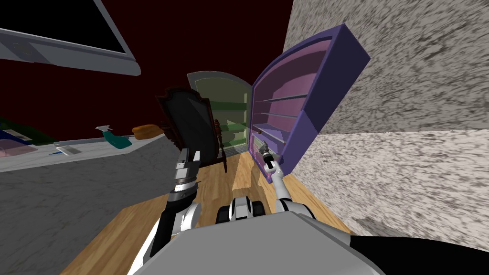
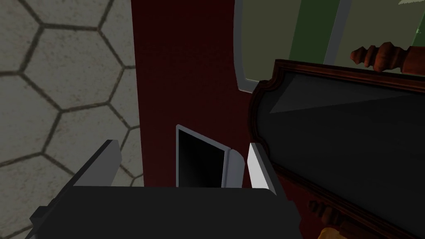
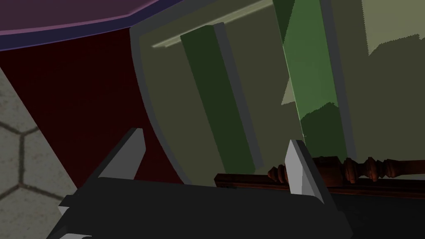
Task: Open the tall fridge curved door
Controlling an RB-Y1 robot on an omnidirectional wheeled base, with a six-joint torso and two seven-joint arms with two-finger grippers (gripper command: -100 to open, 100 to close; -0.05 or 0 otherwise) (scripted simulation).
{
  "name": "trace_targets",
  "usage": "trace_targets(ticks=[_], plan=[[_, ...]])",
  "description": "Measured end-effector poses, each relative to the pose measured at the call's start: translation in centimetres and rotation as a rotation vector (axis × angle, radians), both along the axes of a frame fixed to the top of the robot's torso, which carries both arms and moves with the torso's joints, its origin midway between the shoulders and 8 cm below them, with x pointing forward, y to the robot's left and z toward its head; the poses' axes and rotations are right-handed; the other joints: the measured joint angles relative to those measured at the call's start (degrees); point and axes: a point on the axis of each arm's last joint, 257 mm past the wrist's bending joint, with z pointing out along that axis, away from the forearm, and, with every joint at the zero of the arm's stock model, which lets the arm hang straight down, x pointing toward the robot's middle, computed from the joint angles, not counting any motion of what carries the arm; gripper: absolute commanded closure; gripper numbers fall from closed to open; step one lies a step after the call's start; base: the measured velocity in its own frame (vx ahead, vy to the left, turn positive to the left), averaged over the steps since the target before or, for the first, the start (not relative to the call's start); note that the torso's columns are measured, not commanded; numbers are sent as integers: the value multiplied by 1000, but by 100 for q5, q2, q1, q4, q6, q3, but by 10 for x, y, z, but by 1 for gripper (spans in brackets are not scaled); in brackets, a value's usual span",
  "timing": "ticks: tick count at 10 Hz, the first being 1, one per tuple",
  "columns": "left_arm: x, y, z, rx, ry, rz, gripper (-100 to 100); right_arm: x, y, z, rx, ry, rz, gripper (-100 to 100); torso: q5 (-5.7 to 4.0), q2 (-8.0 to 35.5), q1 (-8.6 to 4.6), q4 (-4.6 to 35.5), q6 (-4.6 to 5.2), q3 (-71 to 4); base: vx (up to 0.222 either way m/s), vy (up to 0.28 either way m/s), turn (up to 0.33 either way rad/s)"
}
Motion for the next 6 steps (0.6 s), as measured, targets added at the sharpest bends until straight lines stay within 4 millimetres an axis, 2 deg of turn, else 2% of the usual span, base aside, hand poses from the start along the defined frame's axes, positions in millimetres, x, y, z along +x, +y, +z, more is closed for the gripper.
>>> trace_targets(ticks=[1, 6], plan=[[0, 0, 0, 0, 0, 0, 0, 1, 0, 0, 2, 2, -2, 0, -3, -8, -7, -2, 2, -3, -6, 1, -1], [0, 0, 0, 0, 0, 0, 0, 1, 0, 0, 2, 2, -2, 0, -2, -2, -5, 0, 1, -1, 0, 0, 0]])
